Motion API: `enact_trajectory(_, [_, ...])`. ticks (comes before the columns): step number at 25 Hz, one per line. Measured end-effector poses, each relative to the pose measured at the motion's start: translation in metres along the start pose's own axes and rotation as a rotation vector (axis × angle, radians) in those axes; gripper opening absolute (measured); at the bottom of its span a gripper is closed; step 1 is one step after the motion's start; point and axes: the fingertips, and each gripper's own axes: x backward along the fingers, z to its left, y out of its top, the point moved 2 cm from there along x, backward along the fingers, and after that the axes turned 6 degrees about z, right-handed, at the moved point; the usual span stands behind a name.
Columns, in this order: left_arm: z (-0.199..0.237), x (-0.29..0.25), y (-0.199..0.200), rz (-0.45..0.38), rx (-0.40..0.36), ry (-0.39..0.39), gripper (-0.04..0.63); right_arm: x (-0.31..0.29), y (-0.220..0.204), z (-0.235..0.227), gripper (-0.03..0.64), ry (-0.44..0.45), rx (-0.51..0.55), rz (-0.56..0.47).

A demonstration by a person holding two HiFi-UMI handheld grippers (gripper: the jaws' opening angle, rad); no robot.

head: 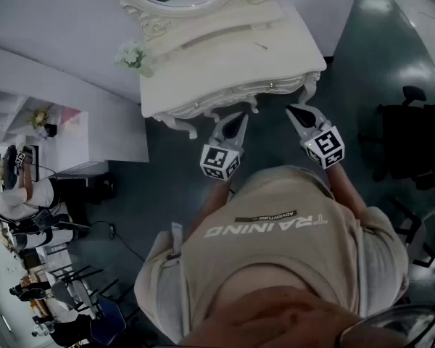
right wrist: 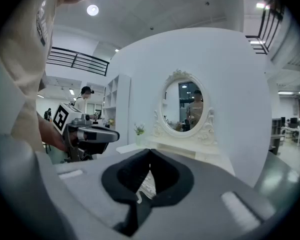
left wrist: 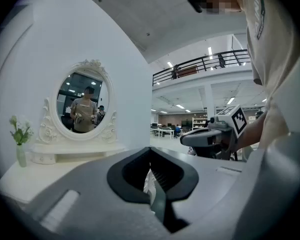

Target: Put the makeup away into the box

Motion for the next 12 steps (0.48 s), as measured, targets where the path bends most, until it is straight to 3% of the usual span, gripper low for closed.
enact_trajectory(6, [0.014, 0.004, -0.005, 0.017, -0.003, -0.038, 0.008, -0.019, 0.0, 0.009, 0.003, -0.018, -0.039, 0.021])
enact_trajectory(12, [0.04, 0.018, -0.047, 0.105, 0.051, -0.057, 0.008, -0.042, -0.008, 0.024, 0.004, -0.052, -0.094, 0.019])
